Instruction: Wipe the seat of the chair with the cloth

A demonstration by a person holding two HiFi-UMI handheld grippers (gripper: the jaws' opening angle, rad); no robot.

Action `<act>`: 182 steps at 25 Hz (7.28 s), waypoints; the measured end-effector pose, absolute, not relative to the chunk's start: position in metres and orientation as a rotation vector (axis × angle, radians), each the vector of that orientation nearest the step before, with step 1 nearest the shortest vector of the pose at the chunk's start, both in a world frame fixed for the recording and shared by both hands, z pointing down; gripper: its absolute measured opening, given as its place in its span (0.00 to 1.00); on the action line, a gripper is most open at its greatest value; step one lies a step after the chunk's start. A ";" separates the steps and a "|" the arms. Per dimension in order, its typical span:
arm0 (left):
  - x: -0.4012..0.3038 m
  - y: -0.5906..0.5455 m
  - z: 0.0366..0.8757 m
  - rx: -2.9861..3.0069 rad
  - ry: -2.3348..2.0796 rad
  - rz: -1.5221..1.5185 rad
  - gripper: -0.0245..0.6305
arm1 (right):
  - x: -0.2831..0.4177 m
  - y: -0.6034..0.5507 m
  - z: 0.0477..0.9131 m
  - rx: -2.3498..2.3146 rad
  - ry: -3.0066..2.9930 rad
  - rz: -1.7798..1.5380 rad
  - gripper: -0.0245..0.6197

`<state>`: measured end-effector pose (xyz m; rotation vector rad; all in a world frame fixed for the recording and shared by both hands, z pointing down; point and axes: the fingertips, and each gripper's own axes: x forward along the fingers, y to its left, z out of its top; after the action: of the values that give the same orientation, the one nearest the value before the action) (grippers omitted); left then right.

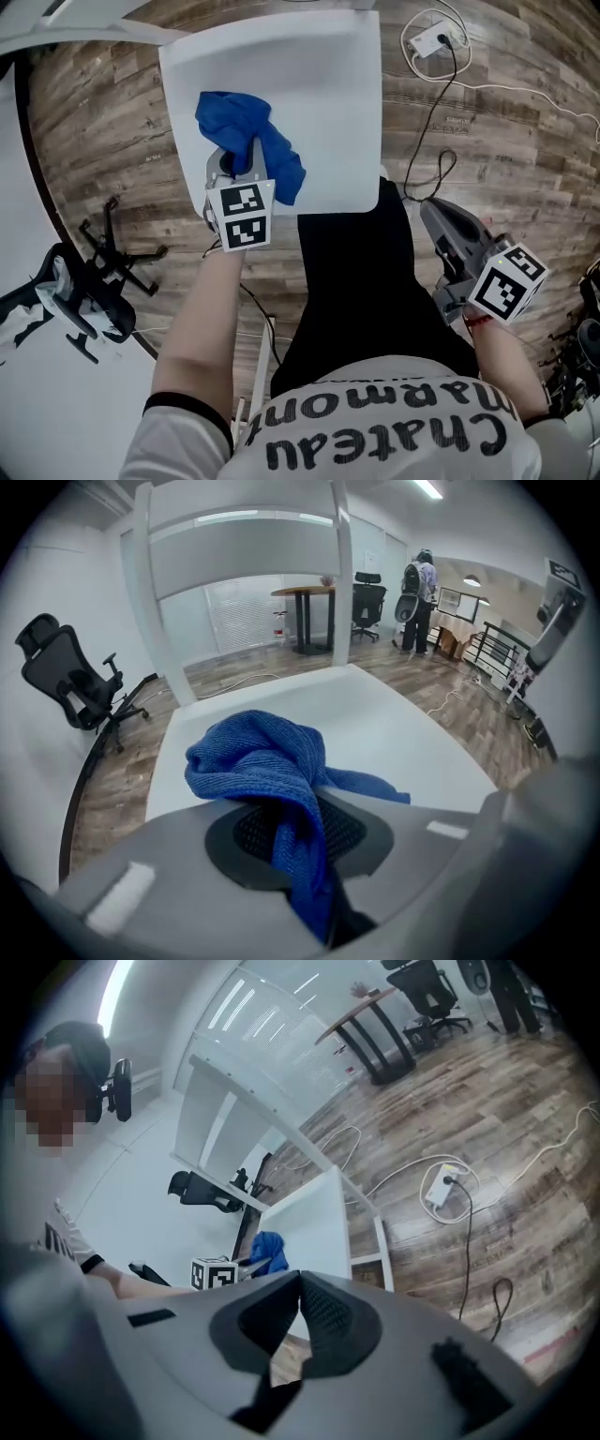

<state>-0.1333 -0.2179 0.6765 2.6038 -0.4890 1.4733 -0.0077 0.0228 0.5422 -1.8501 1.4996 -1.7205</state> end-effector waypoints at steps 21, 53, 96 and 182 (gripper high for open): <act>0.042 0.000 0.677 2.632 0.261 1.395 0.14 | 0.037 0.175 0.549 -1.984 1.201 -1.610 0.06; -0.324 -0.264 0.679 2.564 -0.841 1.558 0.14 | -0.166 0.023 0.548 -1.756 1.733 -1.848 0.06; -0.043 0.054 0.646 3.040 0.067 1.400 0.14 | -0.015 0.229 0.566 -1.880 1.285 -1.702 0.06; -0.029 -0.008 0.329 2.781 -0.082 0.699 0.14 | 0.097 0.074 0.330 -2.029 1.707 -1.186 0.06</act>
<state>-0.0291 -0.0078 0.3288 2.7814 -0.0822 0.6991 0.0966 0.0745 0.3296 -2.0286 1.7073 -1.1856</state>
